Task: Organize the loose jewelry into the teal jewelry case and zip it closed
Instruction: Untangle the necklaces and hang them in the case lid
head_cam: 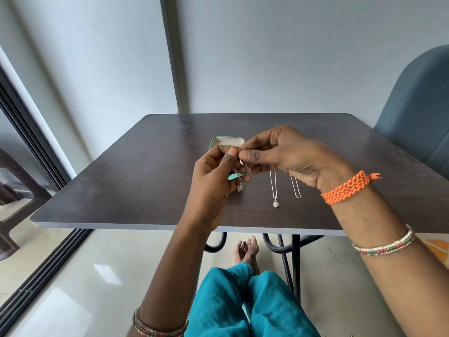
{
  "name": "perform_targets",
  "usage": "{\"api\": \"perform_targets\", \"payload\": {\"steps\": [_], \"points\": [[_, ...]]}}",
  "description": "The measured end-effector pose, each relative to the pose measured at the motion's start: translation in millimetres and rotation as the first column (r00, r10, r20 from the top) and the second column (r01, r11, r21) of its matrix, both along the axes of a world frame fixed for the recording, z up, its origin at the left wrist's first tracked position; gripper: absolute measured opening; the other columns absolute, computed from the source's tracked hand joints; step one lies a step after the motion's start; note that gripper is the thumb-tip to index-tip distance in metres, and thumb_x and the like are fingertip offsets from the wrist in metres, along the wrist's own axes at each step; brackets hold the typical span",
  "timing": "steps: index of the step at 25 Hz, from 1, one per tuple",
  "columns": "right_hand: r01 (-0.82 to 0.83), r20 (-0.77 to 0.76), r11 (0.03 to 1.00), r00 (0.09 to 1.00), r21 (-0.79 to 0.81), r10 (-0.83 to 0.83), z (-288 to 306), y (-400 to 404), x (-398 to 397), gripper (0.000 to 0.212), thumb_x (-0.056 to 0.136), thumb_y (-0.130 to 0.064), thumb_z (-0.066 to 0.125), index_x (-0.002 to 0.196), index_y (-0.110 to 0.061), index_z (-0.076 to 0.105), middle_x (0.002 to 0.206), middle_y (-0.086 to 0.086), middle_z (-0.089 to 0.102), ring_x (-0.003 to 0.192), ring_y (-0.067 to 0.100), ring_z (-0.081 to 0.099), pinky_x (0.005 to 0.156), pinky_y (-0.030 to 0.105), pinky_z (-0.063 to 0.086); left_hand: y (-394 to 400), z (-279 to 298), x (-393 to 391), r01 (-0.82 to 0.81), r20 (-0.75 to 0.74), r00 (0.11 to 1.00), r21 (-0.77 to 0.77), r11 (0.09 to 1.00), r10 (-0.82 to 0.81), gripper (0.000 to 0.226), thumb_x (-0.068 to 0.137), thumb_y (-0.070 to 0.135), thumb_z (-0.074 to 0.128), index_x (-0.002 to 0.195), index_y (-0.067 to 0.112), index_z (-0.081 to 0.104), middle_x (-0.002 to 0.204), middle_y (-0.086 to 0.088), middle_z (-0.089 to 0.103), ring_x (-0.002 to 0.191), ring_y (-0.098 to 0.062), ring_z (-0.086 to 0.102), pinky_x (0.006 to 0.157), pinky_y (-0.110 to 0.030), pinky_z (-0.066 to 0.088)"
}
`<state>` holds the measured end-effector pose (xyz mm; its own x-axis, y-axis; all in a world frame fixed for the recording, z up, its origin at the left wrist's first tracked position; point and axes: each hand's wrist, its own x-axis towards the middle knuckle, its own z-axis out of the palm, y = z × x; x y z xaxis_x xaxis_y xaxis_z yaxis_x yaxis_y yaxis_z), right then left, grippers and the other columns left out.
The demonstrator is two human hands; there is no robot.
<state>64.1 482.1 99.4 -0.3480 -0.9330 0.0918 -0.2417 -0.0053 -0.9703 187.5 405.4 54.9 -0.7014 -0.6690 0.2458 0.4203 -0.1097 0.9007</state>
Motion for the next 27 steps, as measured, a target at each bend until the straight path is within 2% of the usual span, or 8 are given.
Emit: {"api": "perform_targets", "payload": {"steps": [7,11,14,16,18,23,25,27], "points": [[-0.018,0.129,0.996,0.992,0.087,0.007,-7,-6,1,0.028,0.065,-0.026,0.071,0.086,-0.009,0.072,0.075,0.0,0.068,0.066,0.008,0.06,0.061,0.02,0.054,1,3,4,-0.094,0.102,0.99,-0.023,0.995,0.096,0.019,0.098,0.012,0.046,0.081,0.011,0.054,0.077,-0.012,0.054,0.067,-0.018,0.053,0.05,-0.019,0.05],[0.002,0.053,0.995,0.999,0.097,-0.007,-7,-11,2,0.029,0.076,-0.021,0.071,0.096,0.001,0.07,0.077,0.002,0.068,0.06,0.002,0.06,0.054,0.017,0.051,-4,3,8,-0.09,0.119,0.988,-0.055,0.994,0.096,0.018,0.097,0.012,0.047,0.082,0.013,0.057,0.093,-0.019,0.051,0.073,-0.021,0.055,0.049,-0.017,0.049],[0.033,-0.015,0.994,0.999,0.106,-0.031,-7,-13,3,0.033,0.076,-0.027,0.071,0.099,-0.002,0.07,0.083,0.004,0.068,0.067,0.004,0.06,0.057,0.02,0.051,-6,3,9,-0.102,0.09,0.991,-0.012,0.995,0.103,0.017,0.096,0.012,0.049,0.082,0.011,0.058,0.081,-0.012,0.06,0.066,-0.013,0.06,0.05,-0.019,0.05],[0.197,-0.162,0.98,0.969,0.04,-0.188,-12,-17,6,0.023,0.081,-0.032,0.07,0.09,-0.01,0.071,0.081,0.001,0.066,0.069,0.006,0.058,0.058,0.023,0.051,-10,1,7,-0.228,0.091,0.969,-0.036,0.973,0.231,0.016,0.095,0.012,0.053,0.08,0.01,0.06,0.071,-0.004,0.061,0.058,-0.007,0.06,0.05,-0.02,0.05],[0.322,-0.174,0.946,0.93,-0.04,-0.324,-14,-19,11,0.023,0.087,-0.034,0.064,0.077,-0.015,0.07,0.07,-0.002,0.062,0.063,0.006,0.053,0.054,0.023,0.049,-10,-3,4,-0.376,0.095,0.915,-0.145,0.915,0.391,0.014,0.093,0.012,0.057,0.08,0.01,0.063,0.07,-0.005,0.061,0.06,-0.007,0.063,0.054,-0.022,0.052],[0.155,0.047,0.978,0.985,0.139,-0.163,-9,-19,20,0.033,0.088,-0.043,0.06,0.081,-0.013,0.071,0.075,0.001,0.063,0.065,0.01,0.051,0.054,0.021,0.043,1,-15,-1,-0.568,-0.015,0.771,-0.469,0.677,0.637,0.008,0.089,0.012,0.062,0.085,0.016,0.068,0.086,0.002,0.07,0.079,-0.009,0.067,0.07,-0.027,0.055],[0.111,0.117,0.981,0.985,0.16,-0.131,-10,-21,20,0.032,0.086,-0.044,0.062,0.084,-0.013,0.07,0.075,-0.002,0.062,0.066,0.009,0.05,0.056,0.022,0.041,5,-17,-4,-0.614,-0.076,0.719,-0.534,0.58,0.691,0.01,0.088,0.009,0.063,0.089,0.016,0.07,0.108,-0.001,0.065,0.088,-0.001,0.062,0.074,-0.014,0.051],[0.06,0.153,0.984,0.985,0.168,-0.086,-10,-21,19,0.029,0.085,-0.042,0.063,0.083,-0.014,0.071,0.073,-0.005,0.062,0.07,0.01,0.05,0.059,0.023,0.04,9,-19,-6,-0.635,-0.097,0.684,-0.567,0.524,0.723,0.012,0.088,0.007,0.063,0.093,0.014,0.071,0.126,-0.002,0.051,0.097,0.01,0.054,0.07,-0.001,0.044]]}}
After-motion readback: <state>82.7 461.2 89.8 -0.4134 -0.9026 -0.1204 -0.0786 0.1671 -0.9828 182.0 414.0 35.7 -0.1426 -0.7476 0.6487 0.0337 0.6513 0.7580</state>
